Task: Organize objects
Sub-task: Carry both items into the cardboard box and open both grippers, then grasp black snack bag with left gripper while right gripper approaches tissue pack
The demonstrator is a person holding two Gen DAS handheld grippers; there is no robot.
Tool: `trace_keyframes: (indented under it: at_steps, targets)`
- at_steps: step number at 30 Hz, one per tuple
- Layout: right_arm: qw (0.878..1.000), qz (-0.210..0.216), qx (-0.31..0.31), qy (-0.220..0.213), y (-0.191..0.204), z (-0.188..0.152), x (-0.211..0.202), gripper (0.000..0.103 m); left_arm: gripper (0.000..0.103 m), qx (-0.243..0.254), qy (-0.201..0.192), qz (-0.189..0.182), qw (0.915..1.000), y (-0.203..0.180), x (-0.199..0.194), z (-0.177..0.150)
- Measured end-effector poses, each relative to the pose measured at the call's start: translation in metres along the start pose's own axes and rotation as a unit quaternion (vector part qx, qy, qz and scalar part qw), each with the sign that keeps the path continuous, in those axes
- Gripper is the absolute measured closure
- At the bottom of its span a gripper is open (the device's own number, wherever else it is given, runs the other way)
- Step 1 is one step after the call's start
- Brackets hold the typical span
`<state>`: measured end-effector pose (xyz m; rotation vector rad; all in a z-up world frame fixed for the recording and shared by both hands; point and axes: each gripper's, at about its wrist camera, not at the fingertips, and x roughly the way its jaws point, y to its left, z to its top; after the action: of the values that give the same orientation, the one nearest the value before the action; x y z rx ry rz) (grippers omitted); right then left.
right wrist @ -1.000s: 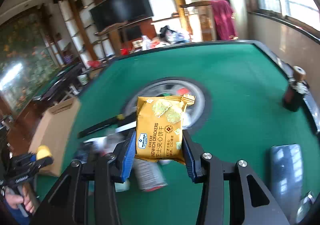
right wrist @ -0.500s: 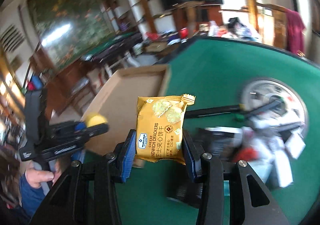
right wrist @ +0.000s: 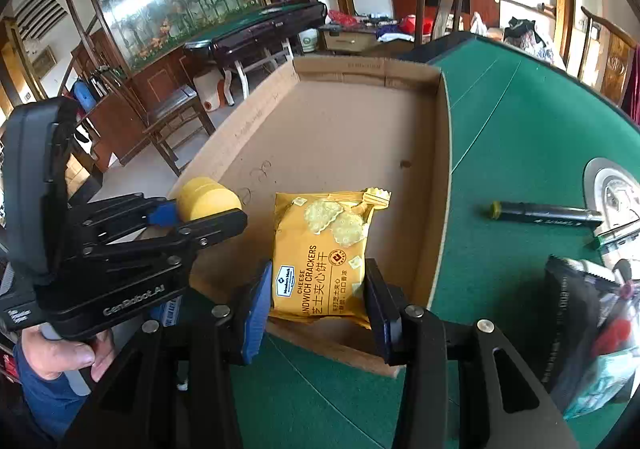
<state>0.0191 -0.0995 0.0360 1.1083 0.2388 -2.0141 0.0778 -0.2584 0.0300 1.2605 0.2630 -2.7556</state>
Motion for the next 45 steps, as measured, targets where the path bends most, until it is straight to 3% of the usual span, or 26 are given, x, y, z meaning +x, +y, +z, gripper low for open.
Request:
trace_keyframes:
  at_steps: [17, 22, 27, 31, 36, 39, 45]
  targets:
    - [1.0, -0.003, -0.006, 0.017, 0.006, 0.001, 0.015, 0.057, 0.068, 0.0, 0.014, 0.006, 0.9999, -0.001, 0.006, 0.002]
    - [1.0, 0.001, -0.01, -0.007, 0.005, 0.003, -0.002, 0.045, 0.068, -0.003, 0.008, 0.009, 0.9999, -0.003, -0.002, 0.005]
    - [0.999, 0.013, 0.014, -0.042, -0.013, 0.005, -0.032, 0.045, 0.066, -0.001, -0.006, 0.006, 1.0, -0.01, -0.016, 0.009]
    - [0.996, 0.007, 0.05, -0.075, -0.047, -0.002, -0.066, 0.045, 0.053, 0.014, -0.022, -0.02, 0.9995, -0.03, -0.029, 0.013]
    - [0.986, -0.022, 0.116, -0.12, -0.114, -0.025, -0.112, 0.04, 0.052, 0.048, -0.016, -0.058, 0.997, -0.071, -0.032, 0.015]
    - [0.977, -0.047, 0.156, -0.14, -0.151, -0.043, -0.134, 0.037, 0.052, 0.06, 0.004, -0.104, 0.9927, -0.103, -0.025, 0.017]
    - [0.962, -0.04, 0.229, -0.147, -0.206, -0.079, -0.153, 0.036, 0.052, 0.06, 0.058, -0.183, 0.9796, -0.165, 0.003, 0.019]
